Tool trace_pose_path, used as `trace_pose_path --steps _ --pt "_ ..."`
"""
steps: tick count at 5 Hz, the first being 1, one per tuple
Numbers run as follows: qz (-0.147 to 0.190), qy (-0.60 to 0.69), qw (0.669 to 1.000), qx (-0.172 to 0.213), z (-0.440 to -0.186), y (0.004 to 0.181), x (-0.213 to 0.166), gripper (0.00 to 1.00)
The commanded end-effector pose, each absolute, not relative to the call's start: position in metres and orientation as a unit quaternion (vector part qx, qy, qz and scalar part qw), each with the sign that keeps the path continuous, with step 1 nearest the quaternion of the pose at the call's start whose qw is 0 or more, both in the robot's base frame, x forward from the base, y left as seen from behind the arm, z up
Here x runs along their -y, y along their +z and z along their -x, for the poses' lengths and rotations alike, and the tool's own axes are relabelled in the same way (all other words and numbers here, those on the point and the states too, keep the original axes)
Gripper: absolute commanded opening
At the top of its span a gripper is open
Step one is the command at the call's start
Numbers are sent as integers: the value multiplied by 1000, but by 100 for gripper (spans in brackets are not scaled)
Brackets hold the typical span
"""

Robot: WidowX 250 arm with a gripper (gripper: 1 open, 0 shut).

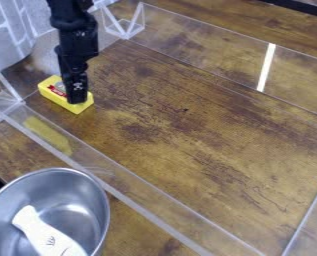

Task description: Move the yellow butter to the left side of the table

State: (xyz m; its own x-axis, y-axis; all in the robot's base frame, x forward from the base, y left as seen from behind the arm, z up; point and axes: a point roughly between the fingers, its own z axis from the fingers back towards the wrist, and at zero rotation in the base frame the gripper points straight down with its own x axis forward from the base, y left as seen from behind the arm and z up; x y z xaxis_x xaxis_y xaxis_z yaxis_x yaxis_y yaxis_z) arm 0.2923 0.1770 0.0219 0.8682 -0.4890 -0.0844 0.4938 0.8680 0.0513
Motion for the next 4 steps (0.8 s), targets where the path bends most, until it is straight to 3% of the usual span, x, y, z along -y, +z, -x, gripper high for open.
trace_pose_path --steps 1,2,4 --pt "10 -262 962 -74 -280 -26 -170 100" --pt "14 -259 963 -73 -280 -28 -174 100" --pt "21 -247 966 -73 -278 -4 -181 100"
